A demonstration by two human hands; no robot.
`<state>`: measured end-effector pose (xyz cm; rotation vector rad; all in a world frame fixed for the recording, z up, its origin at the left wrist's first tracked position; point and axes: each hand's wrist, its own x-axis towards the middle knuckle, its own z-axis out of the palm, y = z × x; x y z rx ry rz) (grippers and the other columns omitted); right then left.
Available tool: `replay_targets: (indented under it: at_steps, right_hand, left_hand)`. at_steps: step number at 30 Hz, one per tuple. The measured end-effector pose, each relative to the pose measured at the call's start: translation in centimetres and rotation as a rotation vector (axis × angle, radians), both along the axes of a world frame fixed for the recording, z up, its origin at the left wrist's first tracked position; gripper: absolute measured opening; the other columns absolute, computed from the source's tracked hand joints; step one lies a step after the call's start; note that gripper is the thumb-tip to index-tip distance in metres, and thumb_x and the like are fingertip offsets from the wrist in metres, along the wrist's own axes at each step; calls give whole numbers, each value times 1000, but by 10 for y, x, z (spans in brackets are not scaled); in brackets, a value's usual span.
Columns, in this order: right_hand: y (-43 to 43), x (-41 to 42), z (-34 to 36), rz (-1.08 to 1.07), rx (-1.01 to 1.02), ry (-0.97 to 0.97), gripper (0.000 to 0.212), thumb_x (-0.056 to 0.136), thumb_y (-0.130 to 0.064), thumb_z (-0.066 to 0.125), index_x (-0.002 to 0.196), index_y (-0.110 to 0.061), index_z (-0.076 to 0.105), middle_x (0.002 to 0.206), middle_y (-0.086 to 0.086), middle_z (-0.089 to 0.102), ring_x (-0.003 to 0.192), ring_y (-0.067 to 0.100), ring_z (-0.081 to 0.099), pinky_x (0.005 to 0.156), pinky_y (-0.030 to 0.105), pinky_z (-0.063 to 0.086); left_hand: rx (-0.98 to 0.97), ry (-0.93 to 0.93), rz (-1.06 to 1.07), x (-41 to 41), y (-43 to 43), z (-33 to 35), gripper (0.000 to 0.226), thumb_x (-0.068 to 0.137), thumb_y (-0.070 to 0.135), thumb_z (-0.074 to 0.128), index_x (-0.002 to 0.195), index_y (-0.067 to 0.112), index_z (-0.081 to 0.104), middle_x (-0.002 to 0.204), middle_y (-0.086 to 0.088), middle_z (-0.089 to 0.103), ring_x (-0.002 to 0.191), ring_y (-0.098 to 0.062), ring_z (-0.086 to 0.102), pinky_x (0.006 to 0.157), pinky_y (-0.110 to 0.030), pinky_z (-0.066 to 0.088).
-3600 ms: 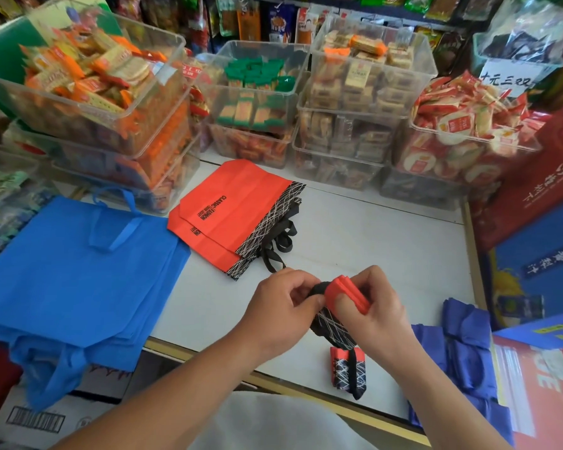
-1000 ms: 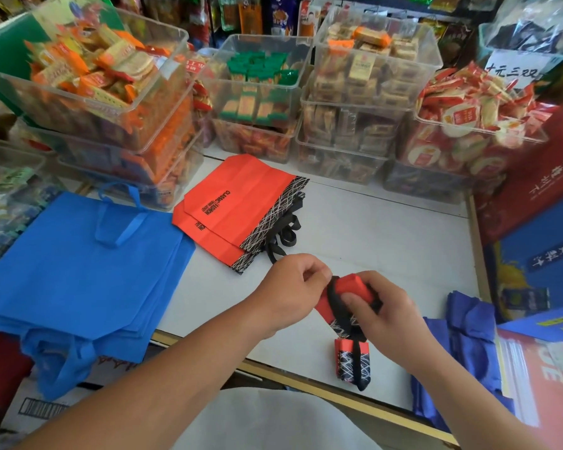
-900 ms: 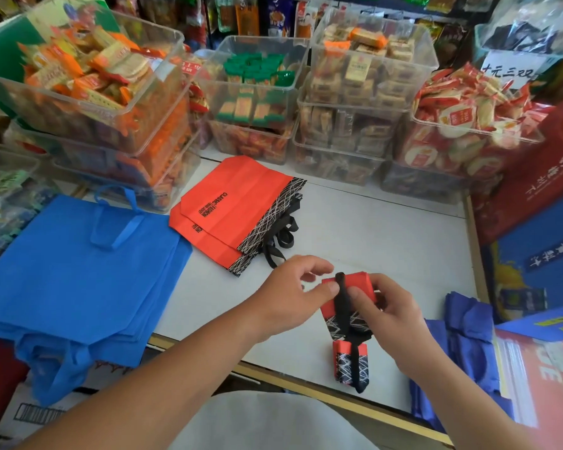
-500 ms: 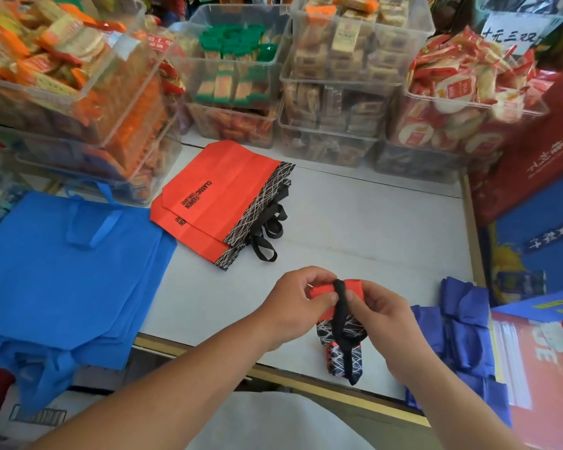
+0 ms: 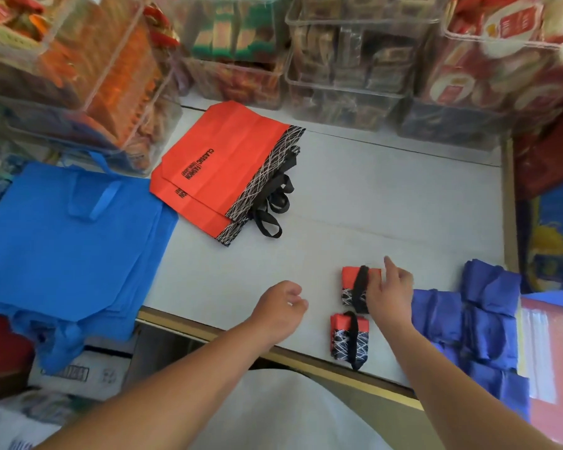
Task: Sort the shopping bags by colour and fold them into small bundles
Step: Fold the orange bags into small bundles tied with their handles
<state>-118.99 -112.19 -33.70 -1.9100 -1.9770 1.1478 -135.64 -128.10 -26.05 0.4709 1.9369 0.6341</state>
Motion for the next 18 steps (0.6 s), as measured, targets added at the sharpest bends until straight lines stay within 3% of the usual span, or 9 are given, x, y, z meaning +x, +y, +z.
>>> replay_targets:
  at_steps: [3,6,10,15,18]
  right_hand:
    - [-24,2,3,440,358,-154,57,101,-49,49,153,-26,43,162,16,28,151,39,22,118,55,27]
    - [-56,14,-14,739,400,-309,83,94,-67,45,162,-21,25,170,9,14,158,33,3,124,55,16]
    - [-75,20,-27,705,361,-389,90,94,-67,35,163,-15,14,171,8,8,158,33,-2,123,57,13]
    - [-85,17,-14,646,251,-448,87,95,-72,20,164,-22,4,172,2,-8,156,26,-20,125,50,-8]
    - [-87,2,9,593,308,-374,77,98,-67,26,160,-21,28,170,6,15,158,30,-3,125,44,-13]
  left_hand:
    - [0,-20,25,-2,-8,0,35,99,29,62,133,18,59,123,3,64,114,-13,59,95,-21,41]
    - [-16,-38,65,-5,-21,0,35,100,31,61,133,22,58,125,5,61,113,-12,59,94,-22,42]
    - [-26,-28,106,-13,-35,0,35,99,29,61,134,21,58,124,4,63,113,-12,59,93,-23,41]
    - [-21,-36,106,-20,-48,-1,35,99,29,62,133,20,59,120,7,62,114,-12,60,96,-24,42]
    - [-9,-29,74,-31,-55,-2,35,100,30,61,134,21,58,120,8,62,114,-11,58,96,-22,41]
